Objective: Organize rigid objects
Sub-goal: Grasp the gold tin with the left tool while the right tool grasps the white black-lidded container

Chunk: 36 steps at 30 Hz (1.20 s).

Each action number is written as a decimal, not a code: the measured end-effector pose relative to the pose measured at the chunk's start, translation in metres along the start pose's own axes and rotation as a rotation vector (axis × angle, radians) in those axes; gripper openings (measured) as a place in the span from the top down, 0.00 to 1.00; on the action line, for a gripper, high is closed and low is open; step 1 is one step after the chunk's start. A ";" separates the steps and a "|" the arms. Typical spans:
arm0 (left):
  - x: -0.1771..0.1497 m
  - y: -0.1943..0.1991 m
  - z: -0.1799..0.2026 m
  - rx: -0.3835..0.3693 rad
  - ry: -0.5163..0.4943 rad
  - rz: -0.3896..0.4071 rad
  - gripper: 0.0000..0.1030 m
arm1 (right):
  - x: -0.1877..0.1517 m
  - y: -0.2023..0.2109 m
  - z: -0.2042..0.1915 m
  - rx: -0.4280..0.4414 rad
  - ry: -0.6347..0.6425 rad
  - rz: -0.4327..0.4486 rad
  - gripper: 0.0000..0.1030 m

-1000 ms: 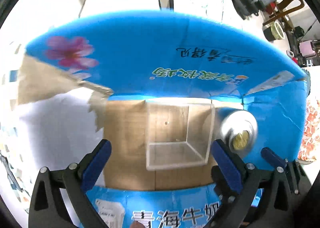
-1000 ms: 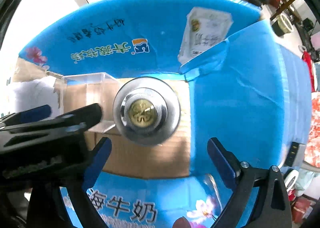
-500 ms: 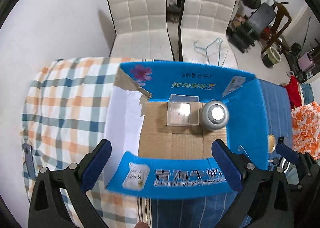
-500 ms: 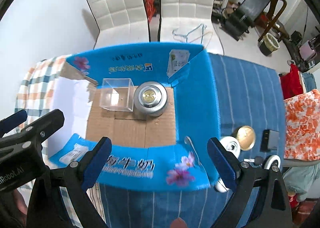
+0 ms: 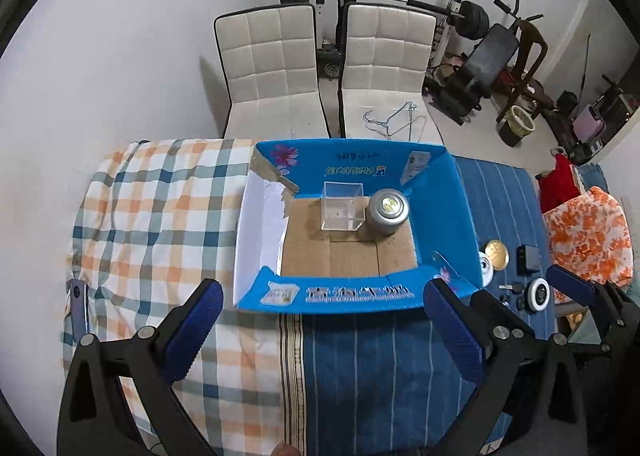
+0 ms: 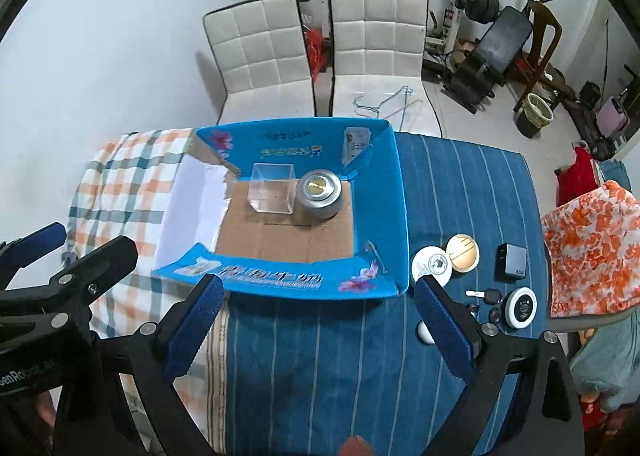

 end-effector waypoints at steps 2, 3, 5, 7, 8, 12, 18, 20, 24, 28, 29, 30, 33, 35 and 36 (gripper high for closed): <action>-0.003 0.012 0.000 -0.007 0.006 0.007 0.00 | -0.004 0.011 -0.002 0.019 -0.007 0.007 0.05; -0.005 0.017 0.001 -0.009 0.006 0.010 0.00 | -0.006 0.017 -0.002 0.027 -0.012 0.013 0.05; -0.007 0.027 0.004 -0.010 0.003 0.021 0.00 | -0.009 0.026 0.000 0.038 -0.022 0.019 0.05; -0.008 0.034 0.009 -0.018 0.005 0.032 0.00 | -0.012 0.033 0.006 0.038 -0.031 0.027 0.05; -0.008 0.035 0.013 -0.023 0.008 0.034 0.00 | -0.013 0.035 0.011 0.034 -0.036 0.028 0.05; -0.010 0.030 0.037 -0.064 0.006 0.032 0.00 | -0.018 0.041 0.042 0.004 -0.077 0.022 0.05; -0.008 0.004 0.114 -0.175 -0.056 -0.002 0.00 | -0.032 0.040 0.133 -0.110 -0.200 0.007 0.05; -0.007 -0.006 0.143 -0.214 -0.081 -0.009 0.00 | -0.039 0.036 0.169 -0.159 -0.252 -0.008 0.05; -0.008 -0.039 0.204 -0.275 -0.136 -0.049 0.00 | -0.055 0.023 0.243 -0.253 -0.334 -0.038 0.05; -0.016 -0.079 0.262 -0.294 -0.186 -0.104 0.00 | -0.069 0.000 0.303 -0.313 -0.386 -0.077 0.05; -0.019 -0.087 0.271 -0.292 -0.193 -0.118 0.00 | -0.074 -0.011 0.319 -0.326 -0.399 -0.089 0.05; -0.024 -0.100 0.284 -0.294 -0.197 -0.138 0.00 | -0.077 -0.019 0.330 -0.336 -0.408 -0.100 0.05; -0.034 -0.130 0.311 -0.298 -0.205 -0.195 0.01 | -0.097 -0.051 0.365 -0.328 -0.456 -0.160 0.05; -0.039 -0.154 0.332 -0.289 -0.241 -0.224 0.04 | -0.113 -0.077 0.386 -0.325 -0.487 -0.198 0.05; -0.040 -0.165 0.341 -0.271 -0.268 -0.238 0.04 | -0.118 -0.088 0.392 -0.325 -0.497 -0.218 0.05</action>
Point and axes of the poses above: each gripper's, at about its wrist camera, not at the fingertips, and y roughly against the way its jaws point, z to its right, x to its top, the point moved 4 cm from there along -y, roughly the way its jaws point, and after that the axes turned 14 degrees about z, right-handed, at the moved point
